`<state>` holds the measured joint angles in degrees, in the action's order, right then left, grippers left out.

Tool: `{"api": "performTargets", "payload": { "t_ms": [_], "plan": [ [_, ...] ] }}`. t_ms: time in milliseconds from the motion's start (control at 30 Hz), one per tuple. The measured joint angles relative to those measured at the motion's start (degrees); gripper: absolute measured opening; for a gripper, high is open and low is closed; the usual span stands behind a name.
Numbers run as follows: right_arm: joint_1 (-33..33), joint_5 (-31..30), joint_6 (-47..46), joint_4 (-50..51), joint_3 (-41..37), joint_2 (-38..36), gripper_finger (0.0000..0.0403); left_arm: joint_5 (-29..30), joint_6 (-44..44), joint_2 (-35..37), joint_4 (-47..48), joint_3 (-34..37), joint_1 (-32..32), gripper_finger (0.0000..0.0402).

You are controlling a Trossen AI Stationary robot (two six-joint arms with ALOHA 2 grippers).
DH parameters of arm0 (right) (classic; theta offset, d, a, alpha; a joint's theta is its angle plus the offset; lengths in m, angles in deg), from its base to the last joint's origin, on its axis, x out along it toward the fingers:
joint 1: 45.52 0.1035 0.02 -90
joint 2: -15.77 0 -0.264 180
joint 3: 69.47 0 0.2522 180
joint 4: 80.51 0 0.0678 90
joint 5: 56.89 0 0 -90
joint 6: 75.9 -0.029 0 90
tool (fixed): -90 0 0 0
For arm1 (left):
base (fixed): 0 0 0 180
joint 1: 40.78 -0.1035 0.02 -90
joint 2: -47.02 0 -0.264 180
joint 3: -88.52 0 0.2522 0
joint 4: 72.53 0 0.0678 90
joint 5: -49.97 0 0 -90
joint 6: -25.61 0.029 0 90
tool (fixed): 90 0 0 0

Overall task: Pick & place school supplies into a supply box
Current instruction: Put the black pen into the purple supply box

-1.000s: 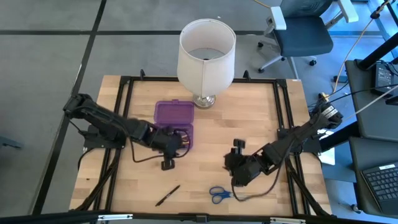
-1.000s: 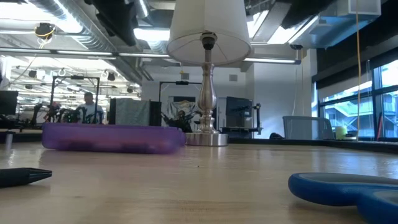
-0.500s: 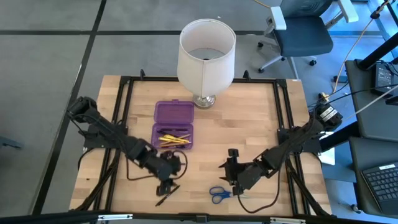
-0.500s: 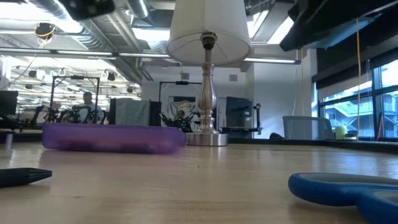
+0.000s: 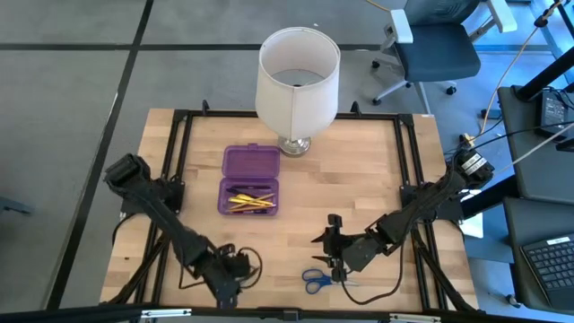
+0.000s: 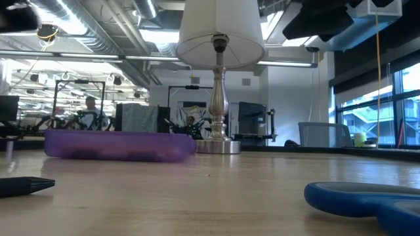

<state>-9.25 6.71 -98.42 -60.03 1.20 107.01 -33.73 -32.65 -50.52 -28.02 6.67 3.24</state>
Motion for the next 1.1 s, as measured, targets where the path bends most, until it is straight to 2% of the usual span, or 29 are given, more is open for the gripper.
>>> {"api": "performTargets", "payload": {
  "t_ms": [133, 433, 633, 867, 1100],
  "plan": [
    [0.0, -0.2, -1.4, -1.3, 0.0, 0.0, 0.0208, 0.0, -0.9, -3.2, 0.3, 0.0, 1.9, 0.021],
    [0.0, -2.5, -1.4, -3.3, 0.0, 0.0, 0.0208, 0.2, -8.9, -6.6, 5.2, 0.0, 2.1, 0.0209],
    [0.0, -2.5, -1.2, -3.2, 0.0, 0.0, 0.0208, 0.5, -6.7, -8.3, 1.6, -0.2, 2.9, 0.0209],
    [0.0, -2.6, -1.2, -3.1, 0.0, 0.0, 0.0208, 2.1, -8.9, -10.6, 4.2, -0.9, 2.9, 0.0209],
    [0.0, -2.6, -1.2, -3.0, 0.0, 0.0, 0.0208, 1.8, -7.2, -13.1, 3.6, -1.2, 2.9, 0.0209]
  ]
}}
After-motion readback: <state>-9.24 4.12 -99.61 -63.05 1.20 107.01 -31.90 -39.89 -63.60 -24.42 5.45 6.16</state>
